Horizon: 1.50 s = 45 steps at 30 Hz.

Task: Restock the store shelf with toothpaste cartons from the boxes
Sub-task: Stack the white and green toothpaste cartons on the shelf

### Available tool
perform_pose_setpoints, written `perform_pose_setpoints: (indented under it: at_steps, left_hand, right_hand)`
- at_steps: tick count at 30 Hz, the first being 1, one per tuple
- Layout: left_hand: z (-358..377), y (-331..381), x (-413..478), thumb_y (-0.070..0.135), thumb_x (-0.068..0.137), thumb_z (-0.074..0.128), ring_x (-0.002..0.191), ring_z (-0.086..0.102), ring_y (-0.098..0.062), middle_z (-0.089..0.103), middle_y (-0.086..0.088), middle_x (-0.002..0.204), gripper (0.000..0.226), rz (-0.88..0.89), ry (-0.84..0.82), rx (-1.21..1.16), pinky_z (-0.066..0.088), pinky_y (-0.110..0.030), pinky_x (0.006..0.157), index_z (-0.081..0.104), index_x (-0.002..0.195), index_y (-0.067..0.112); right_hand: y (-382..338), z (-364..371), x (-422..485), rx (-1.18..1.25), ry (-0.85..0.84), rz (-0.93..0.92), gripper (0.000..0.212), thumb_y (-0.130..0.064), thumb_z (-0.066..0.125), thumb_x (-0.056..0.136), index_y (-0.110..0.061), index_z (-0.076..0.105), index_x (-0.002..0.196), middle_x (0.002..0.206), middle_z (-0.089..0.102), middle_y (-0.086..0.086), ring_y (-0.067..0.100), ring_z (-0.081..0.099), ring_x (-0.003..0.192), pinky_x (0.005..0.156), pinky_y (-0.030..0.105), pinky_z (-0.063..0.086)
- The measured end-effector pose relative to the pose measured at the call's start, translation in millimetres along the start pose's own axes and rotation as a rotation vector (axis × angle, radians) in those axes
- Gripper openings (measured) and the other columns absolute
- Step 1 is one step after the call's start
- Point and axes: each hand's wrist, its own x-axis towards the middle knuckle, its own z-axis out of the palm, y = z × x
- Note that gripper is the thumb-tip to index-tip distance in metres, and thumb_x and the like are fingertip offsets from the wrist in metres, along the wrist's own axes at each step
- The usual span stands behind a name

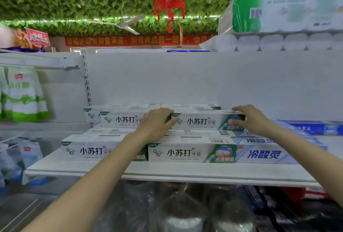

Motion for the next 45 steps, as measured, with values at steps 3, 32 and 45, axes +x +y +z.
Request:
perform_pose_setpoints:
  at_steps: [3, 32, 45]
  left_hand:
    - [-1.3, 0.6, -2.9, 0.055, 0.097, 0.035, 0.125, 0.048, -0.019, 0.049, 0.002, 0.142, 0.057, 0.014, -0.003, -0.03, 0.035, -0.044, 0.108, 0.041, 0.144, 0.021]
    - [-6.7, 88.4, -239.0, 0.051, 0.096, 0.045, 0.136, 0.038, -0.014, 0.044, 0.004, 0.148, 0.056, 0.197, -0.051, -0.101, 0.028, -0.031, 0.112, 0.042, 0.144, 0.023]
    - [108.8, 29.7, -334.4, 0.055, 0.096, 0.04, 0.14, 0.033, -0.017, 0.034, 0.002, 0.154, 0.063, 0.192, -0.412, -0.018, 0.029, -0.034, 0.111, 0.029, 0.15, 0.024]
  right_hand:
    - [-1.4, 2.0, -14.0, -0.048, -0.01, -0.015, 0.058, -0.035, 0.061, 0.09, -0.013, 0.042, 0.14, 0.132, 0.047, 0.016, 0.028, 0.045, 0.12, 0.096, 0.03, 0.036]
    - [-88.8, 21.4, -253.9, -0.097, -0.231, -0.222, 0.071, -0.048, 0.054, 0.09, -0.018, 0.029, 0.149, 0.146, 0.034, 0.012, 0.028, 0.033, 0.136, 0.113, 0.04, 0.027]
    - [-72.1, 134.8, -338.6, -0.154, -0.577, -0.07, 0.085, -0.049, 0.048, 0.094, -0.015, -0.002, 0.153, 0.155, 0.019, 0.014, 0.03, 0.025, 0.14, 0.114, 0.035, 0.023]
